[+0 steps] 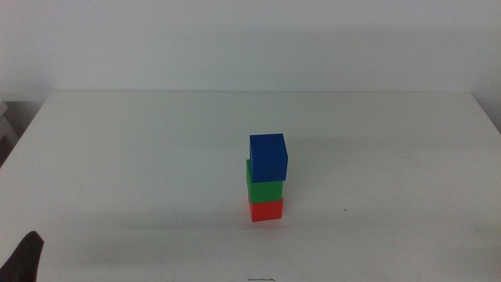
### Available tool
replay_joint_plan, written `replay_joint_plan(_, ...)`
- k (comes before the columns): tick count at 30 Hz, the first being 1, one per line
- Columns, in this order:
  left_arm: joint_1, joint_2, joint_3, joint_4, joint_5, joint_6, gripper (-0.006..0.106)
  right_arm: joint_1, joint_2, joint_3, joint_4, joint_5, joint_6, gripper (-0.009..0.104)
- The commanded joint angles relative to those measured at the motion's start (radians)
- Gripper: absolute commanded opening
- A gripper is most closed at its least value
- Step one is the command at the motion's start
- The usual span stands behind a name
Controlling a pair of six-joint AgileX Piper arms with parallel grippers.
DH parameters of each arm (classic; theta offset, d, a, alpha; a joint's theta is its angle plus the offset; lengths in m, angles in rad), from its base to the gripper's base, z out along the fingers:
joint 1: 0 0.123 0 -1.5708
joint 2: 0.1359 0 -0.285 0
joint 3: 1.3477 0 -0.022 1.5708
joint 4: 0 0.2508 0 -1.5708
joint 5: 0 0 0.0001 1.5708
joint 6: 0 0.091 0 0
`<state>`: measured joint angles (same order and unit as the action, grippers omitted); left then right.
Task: Stack red cubes first, then green, then blue cubes in a specific spot.
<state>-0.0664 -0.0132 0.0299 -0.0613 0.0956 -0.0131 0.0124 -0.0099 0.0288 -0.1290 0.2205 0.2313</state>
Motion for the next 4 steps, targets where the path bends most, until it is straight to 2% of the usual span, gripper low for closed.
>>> replay_joint_plan(1, -0.001, -0.02, -0.003, -0.004, -0.083, -0.011, 0.092, -0.004, -0.022, -0.017, -0.016, -0.073, -0.01, 0.079)
replay_joint_plan(4, -0.001, -0.021, -0.003, -0.004, -0.083, -0.011, 0.092, -0.004, -0.022, -0.017, -0.015, -0.073, -0.01, 0.079)
